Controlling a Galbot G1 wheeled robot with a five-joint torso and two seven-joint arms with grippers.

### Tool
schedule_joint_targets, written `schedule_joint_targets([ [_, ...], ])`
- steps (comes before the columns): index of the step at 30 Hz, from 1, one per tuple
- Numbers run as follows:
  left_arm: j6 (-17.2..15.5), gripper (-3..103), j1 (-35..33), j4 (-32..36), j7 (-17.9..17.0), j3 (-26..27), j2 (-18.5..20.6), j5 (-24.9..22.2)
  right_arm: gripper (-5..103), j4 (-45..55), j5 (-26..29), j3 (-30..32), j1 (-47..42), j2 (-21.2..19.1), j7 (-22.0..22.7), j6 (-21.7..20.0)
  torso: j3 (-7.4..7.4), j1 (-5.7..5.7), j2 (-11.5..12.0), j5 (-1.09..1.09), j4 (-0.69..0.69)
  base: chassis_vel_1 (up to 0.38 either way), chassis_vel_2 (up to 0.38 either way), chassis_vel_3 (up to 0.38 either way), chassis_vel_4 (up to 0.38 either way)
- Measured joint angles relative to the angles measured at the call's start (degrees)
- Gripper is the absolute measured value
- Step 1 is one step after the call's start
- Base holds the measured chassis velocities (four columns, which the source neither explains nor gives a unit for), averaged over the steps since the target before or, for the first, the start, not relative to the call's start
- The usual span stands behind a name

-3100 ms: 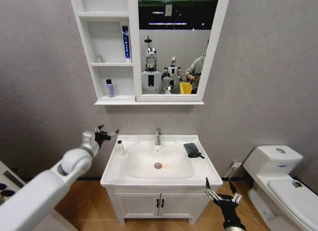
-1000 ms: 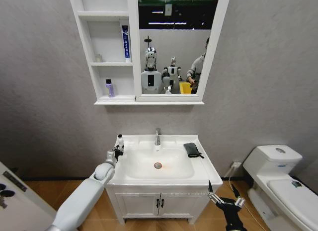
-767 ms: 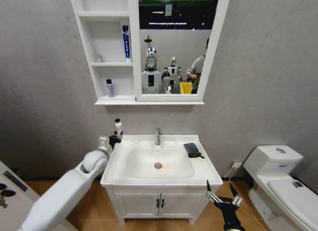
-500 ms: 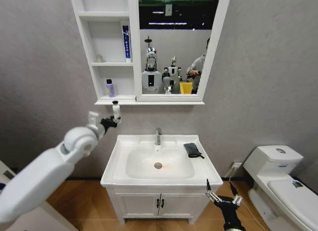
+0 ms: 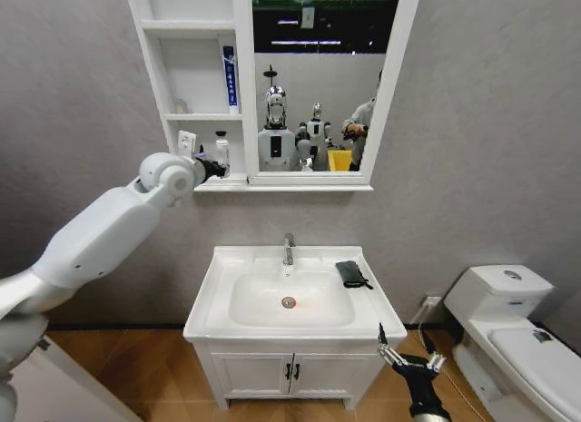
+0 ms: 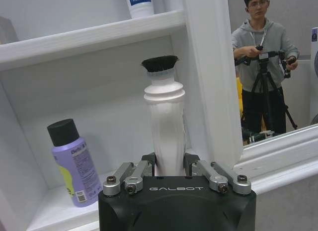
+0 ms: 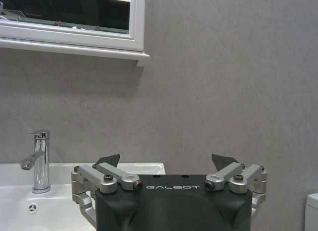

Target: Move facial cleanser and shampoo from washbasin to cabinet, then wipe washbasin with towel.

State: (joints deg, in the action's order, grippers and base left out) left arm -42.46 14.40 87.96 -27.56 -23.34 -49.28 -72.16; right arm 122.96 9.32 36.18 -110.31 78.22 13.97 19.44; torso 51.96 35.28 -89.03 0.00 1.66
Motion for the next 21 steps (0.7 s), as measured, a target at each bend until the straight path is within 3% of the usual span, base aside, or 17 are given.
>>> schedule_joint_targets([
  [9,0.2,30,1.7,-11.8,-0.1,-0.2,-7.9,1.7,100,-1.1,0.3,-0.2,0.4,-0.1,0.0,0.3,0.0,0.0,0.0,0.01,0.01,0.0,0.0,0.0,0.0],
  [19,0.6,27,0.2,-16.1,1.4,1.2,-9.6,5.9,100,-2.3,1.2,0.3,0.9,-0.7,-0.1,0.4,-0.02,-0.02,0.0,0.01,0.01,0.0,0.0,0.0,0.0],
  [21,0.6,32,0.0,-16.3,1.4,1.4,-9.7,6.0,100,-2.3,1.3,0.3,1.0,-0.7,-0.1,0.4,-0.02,-0.01,0.0,0.01,0.01,0.0,0.0,0.0,0.0],
])
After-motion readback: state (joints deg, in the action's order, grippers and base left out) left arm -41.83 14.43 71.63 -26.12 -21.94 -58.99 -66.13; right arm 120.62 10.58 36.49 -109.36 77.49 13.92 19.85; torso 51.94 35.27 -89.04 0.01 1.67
